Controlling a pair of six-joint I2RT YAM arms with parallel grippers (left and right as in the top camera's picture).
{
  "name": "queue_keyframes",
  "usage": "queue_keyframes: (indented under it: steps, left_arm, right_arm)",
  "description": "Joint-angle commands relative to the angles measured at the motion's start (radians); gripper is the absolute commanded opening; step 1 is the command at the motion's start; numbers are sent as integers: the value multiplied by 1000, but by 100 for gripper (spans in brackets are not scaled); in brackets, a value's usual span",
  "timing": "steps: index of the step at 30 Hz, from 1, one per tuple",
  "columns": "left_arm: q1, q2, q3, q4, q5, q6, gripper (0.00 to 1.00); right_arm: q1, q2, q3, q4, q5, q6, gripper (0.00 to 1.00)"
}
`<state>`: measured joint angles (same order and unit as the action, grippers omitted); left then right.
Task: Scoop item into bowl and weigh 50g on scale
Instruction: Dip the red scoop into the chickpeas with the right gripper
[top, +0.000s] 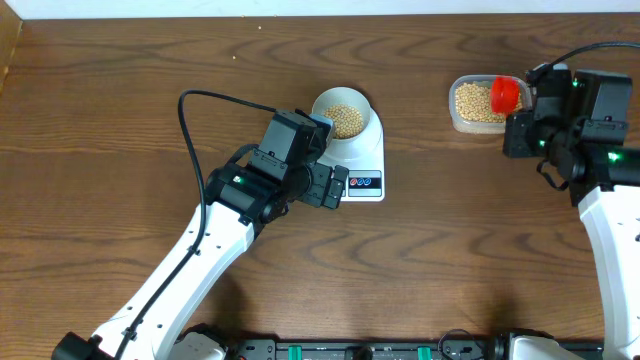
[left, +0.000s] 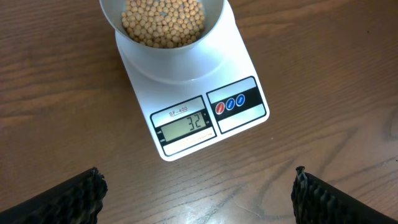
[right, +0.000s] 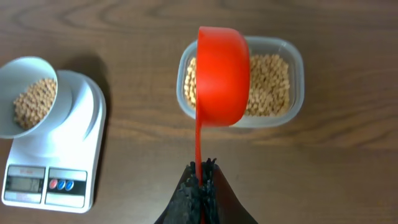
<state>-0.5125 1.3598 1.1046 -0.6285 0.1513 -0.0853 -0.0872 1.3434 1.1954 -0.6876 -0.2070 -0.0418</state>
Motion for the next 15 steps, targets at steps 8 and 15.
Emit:
queue_keyframes:
  steps: [8,15]
  left_arm:
    - [-2,6,-8,-4,-6,-2,98]
    - [-2,6,-8,-4,-6,-2,97]
  right_arm:
    - [-25,127,2,122,-13,-79,1]
    - [-41,214,2,155,-52,-79,1]
